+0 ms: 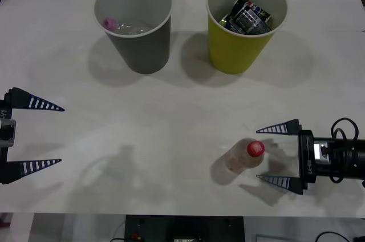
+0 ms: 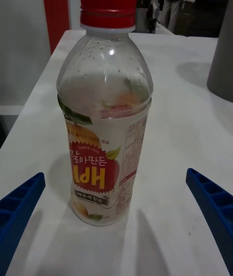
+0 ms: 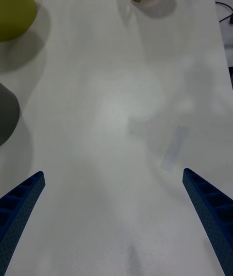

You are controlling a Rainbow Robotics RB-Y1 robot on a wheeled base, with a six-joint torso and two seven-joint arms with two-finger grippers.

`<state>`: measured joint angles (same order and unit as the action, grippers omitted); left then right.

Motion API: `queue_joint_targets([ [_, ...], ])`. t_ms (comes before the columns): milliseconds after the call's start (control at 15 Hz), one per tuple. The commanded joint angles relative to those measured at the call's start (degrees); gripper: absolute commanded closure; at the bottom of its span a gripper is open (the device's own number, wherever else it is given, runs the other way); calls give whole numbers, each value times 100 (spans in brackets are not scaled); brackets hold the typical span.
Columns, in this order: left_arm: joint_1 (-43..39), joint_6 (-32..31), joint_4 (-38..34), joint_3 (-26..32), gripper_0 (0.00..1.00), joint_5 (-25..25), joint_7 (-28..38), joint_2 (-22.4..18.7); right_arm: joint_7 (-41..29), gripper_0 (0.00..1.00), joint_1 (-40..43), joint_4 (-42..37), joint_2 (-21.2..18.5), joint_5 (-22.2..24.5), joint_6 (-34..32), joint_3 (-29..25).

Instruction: Put the can into the green bin and the plastic bottle into the gray bin

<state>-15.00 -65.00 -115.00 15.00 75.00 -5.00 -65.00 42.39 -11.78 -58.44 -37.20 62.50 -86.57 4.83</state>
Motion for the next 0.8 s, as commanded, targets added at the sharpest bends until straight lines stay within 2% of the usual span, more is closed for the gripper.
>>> queue_joint_targets([
  [67,0,0,0,0,2,0,0,0,6,0,0,0,213,105,79,0],
  [467,0,0,0,0,2,0,0,0,15,0,-17,0,547,280,211,9],
  [800,0,0,0,0,2,0,0,0,68,0,-17,0,617,307,228,35],
])
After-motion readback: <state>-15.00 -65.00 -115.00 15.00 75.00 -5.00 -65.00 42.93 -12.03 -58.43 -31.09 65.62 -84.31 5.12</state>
